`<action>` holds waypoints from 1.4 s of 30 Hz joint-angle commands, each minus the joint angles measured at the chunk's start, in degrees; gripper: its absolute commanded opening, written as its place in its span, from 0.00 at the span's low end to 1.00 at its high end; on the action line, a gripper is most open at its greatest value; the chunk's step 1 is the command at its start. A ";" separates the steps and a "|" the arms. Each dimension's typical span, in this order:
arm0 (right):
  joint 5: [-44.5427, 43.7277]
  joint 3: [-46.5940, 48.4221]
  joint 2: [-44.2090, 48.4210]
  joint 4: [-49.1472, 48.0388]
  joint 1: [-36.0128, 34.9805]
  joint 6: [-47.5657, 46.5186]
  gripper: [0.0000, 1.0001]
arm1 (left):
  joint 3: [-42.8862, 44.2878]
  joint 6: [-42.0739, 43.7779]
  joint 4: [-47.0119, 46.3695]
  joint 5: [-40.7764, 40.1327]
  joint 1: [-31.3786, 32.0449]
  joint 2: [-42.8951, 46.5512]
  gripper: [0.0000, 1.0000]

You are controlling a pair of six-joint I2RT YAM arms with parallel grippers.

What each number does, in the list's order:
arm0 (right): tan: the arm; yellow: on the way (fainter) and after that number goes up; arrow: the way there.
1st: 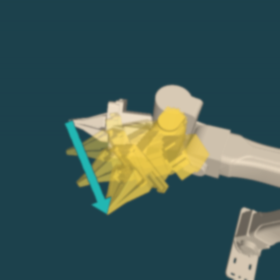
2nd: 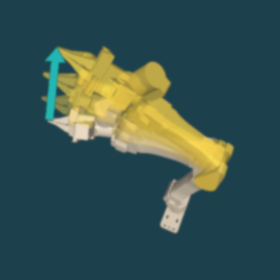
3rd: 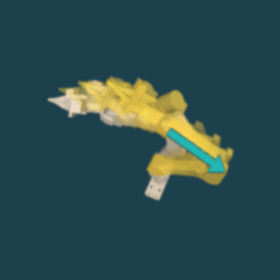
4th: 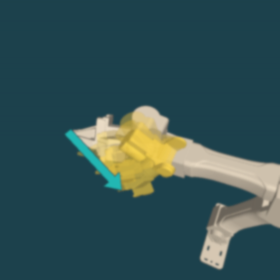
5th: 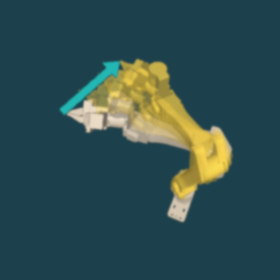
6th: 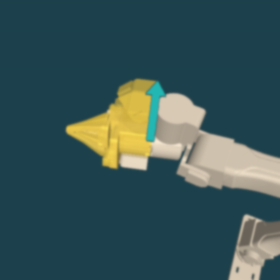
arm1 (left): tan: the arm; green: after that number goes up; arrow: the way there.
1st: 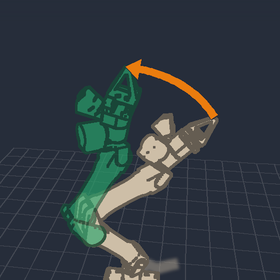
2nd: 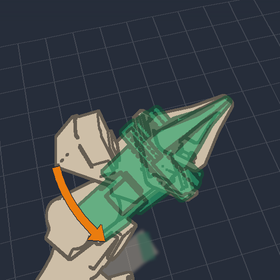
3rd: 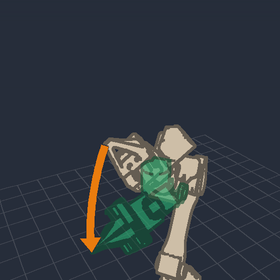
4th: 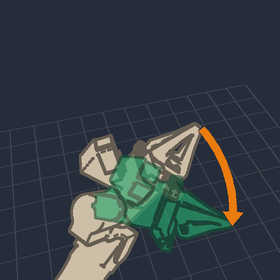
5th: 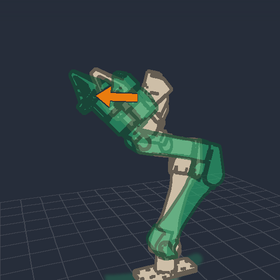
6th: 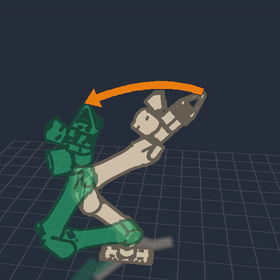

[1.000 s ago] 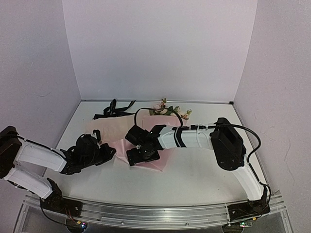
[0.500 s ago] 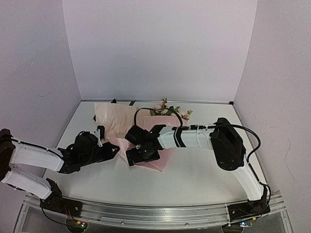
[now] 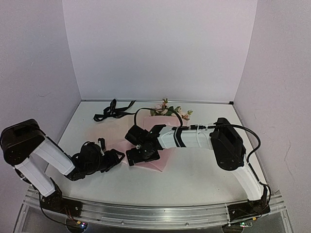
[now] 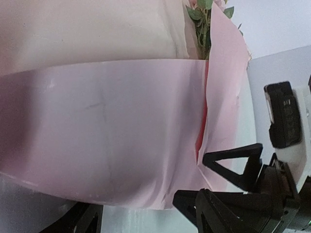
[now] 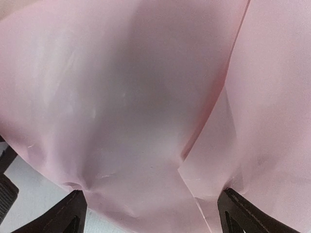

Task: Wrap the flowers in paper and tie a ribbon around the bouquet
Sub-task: Pick up the two-thirds-folded wrapping paper from the center of the board.

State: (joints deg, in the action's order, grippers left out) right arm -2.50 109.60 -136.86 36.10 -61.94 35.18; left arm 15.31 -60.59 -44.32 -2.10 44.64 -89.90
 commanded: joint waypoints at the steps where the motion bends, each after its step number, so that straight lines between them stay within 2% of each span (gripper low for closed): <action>1: 4.56 -4.29 -7.51 8.11 0.60 1.98 0.96 | -0.15 -9.32 -7.99 1.92 0.08 -3.50 0.64; 5: 4.68 -4.24 -7.73 8.11 0.65 2.17 0.96 | 2.24 -12.77 -3.50 1.64 0.05 -5.99 0.48; 10: 4.69 -4.38 -7.72 8.11 0.66 2.17 0.95 | 1.15 -15.50 -3.21 -0.96 0.01 -7.17 0.15; 13: 4.70 -4.48 -7.75 8.11 0.64 2.17 0.95 | 0.13 -14.44 -2.61 -2.73 0.01 -5.46 0.07; 16: 4.85 -4.37 -7.87 8.10 0.67 2.17 0.94 | -0.77 -10.76 -1.77 -4.57 -0.01 -2.32 0.04; 19: 4.95 -4.24 -7.97 8.11 0.67 2.14 0.93 | 0.31 -5.67 1.23 -5.62 0.01 0.23 0.23; 24: 4.77 -4.39 -7.77 8.11 0.68 2.04 0.93 | 0.59 -3.96 5.98 -10.00 -0.63 4.07 0.30; 27: 4.77 -4.44 -7.67 8.10 0.67 2.09 0.92 | 0.62 -3.88 7.20 -9.86 -2.50 4.64 0.27; 35: 4.87 -4.39 -7.69 8.07 0.64 2.07 0.92 | -0.15 -3.86 5.54 -7.86 -4.92 3.40 0.08; 38: 5.03 -4.35 -7.64 8.11 0.68 2.06 0.91 | 1.26 2.37 5.55 -6.75 -4.86 5.25 0.01; 42: 5.14 -4.45 -7.03 8.11 0.70 1.88 0.91 | 6.15 13.30 8.97 -5.18 -3.04 9.08 0.00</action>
State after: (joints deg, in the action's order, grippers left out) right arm -2.79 109.60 -136.90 36.32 -61.91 35.35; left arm 15.89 -59.28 -36.50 -8.66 40.22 -85.19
